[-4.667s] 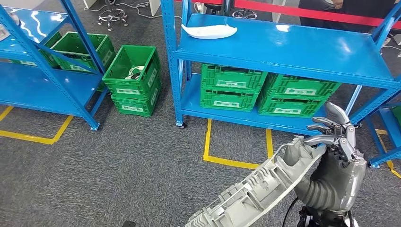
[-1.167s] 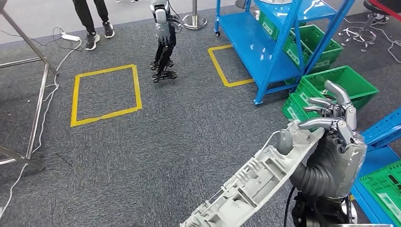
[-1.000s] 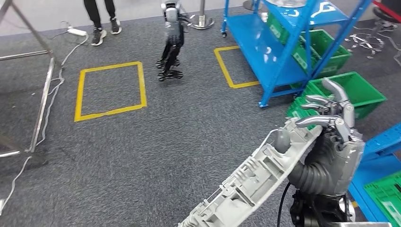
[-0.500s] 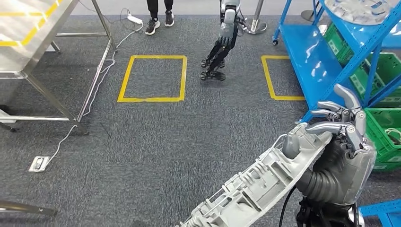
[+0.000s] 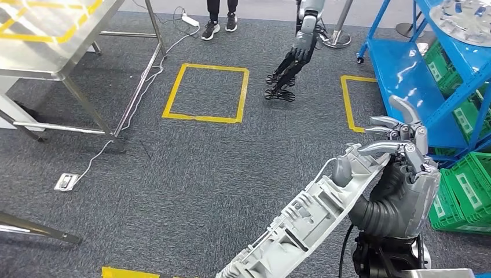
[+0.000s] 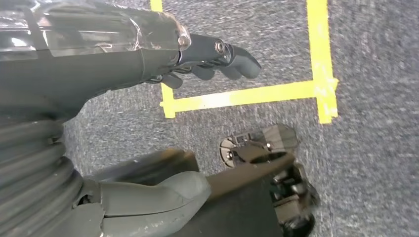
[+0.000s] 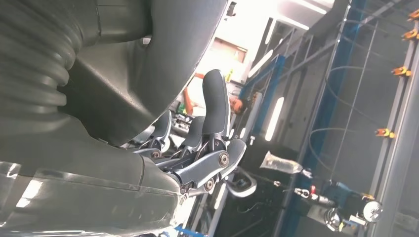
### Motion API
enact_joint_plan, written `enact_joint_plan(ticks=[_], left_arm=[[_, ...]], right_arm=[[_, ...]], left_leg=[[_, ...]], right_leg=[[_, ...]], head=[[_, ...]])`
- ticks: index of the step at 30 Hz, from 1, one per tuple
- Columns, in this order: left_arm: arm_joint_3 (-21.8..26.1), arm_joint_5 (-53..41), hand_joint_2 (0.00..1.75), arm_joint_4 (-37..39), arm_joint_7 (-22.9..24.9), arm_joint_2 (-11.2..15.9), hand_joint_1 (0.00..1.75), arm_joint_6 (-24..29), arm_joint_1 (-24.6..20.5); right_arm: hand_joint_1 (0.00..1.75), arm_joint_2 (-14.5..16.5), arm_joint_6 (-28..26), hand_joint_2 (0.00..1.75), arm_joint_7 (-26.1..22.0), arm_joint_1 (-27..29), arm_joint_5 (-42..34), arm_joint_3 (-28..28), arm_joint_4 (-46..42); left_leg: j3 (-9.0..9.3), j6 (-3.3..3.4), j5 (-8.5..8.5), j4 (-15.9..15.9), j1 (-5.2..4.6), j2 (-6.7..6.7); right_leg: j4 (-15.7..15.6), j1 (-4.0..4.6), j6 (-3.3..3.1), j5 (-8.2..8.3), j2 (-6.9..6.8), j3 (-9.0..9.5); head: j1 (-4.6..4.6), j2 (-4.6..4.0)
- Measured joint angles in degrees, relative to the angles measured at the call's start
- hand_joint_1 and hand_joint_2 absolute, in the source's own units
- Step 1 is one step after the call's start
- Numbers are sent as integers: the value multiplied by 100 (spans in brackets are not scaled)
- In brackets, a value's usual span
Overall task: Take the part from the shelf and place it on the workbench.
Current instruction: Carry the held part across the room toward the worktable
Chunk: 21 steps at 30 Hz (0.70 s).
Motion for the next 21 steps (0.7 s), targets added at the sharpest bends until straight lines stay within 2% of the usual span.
enact_joint_plan(ticks=[1,3,5,6,7,8,9,10,12,13,14,15,16,18,20,21], left_arm=[[0,1,175,0,0,2,0,2,3],[1,2,175,1,0,4,0,5,-3],[1,2,175,0,1,-1,0,6,-12],[1,2,175,-1,2,-5,0,6,-12],[1,2,175,-1,6,-9,0,6,-9],[1,2,175,-1,16,-10,0,6,-5],[1,2,175,-1,30,-10,0,6,-2],[2,2,175,-1,45,-10,0,6,-1],[2,0,175,-1,76,-13,0,6,-6],[2,-2,175,-1,92,-14,0,7,-9],[2,-3,175,0,113,-13,0,9,-8],[2,-3,175,0,136,-10,0,14,-3],[2,-2,175,1,161,1,0,26,6],[1,7,175,1,195,28,0,54,17],[2,14,175,2,204,57,0,67,8],[2,15,175,2,204,66,0,67,3]], right_arm=[[175,0,-4,175,0,-6,-1,0,-1],[175,-1,-14,175,0,-10,-4,-1,-2],[175,-1,-27,175,4,-5,-23,-1,0],[175,-1,-32,175,7,0,-37,-1,2],[175,-1,-35,175,9,6,-53,0,4],[175,-1,-38,175,12,14,-68,0,6],[175,-1,-41,175,14,26,-85,-1,8],[175,-2,-45,175,18,45,-108,-2,10],[175,-4,-50,175,22,100,-161,-4,21],[175,-5,-51,175,19,132,-187,-4,27],[175,-5,-50,175,11,161,-212,-4,33],[175,-6,-49,175,-4,186,-239,-3,39],[175,-7,-47,175,-29,201,-269,-3,44],[175,-8,-45,175,-90,230,-327,-5,52],[175,-8,-45,175,-134,273,-363,-7,62],[175,-9,-46,175,-146,293,-372,-7,71]], left_leg=[[4,39,13,-16,2,-57],[17,114,44,-51,15,-184],[22,166,60,-62,9,-317],[21,180,62,-62,-7,-390],[23,189,64,-60,-23,-470],[27,193,65,-58,-39,-552],[35,195,66,-57,-49,-636],[46,195,67,-55,-56,-720],[40,181,74,-45,-52,-871],[14,159,86,-37,-40,-939],[-21,129,102,-33,-23,-1004],[-52,94,120,-30,-9,-1072],[-78,64,121,-25,2,-1089],[-174,11,-16,155,-15,-779],[-463,-46,-361,768,-7,-411],[-653,-78,-534,1163,20,-384]], right_leg=[[5,-17,34,-24,0,7],[210,-50,84,-198,185,-65],[882,-61,94,-562,444,-363],[1294,-60,90,-729,502,-559],[1582,-56,80,-800,521,-705],[1676,-53,61,-755,533,-769],[1529,-48,34,-592,551,-723],[1184,-38,-1,-350,604,-587],[440,-30,-70,9,865,-280],[204,-24,-88,81,968,-187],[104,-20,-98,80,1024,-151],[64,-12,-99,80,986,-144],[33,-14,-114,88,918,-131],[-36,-22,-159,120,772,-91],[-73,-15,-191,131,609,-63],[-72,-12,-195,127,527,-62]], head=[[0,0],[23,0],[106,0],[155,0],[193,0],[222,0],[244,0],[262,0],[281,0],[289,0],[295,0],[297,0],[306,0],[267,0],[195,0],[161,0]])
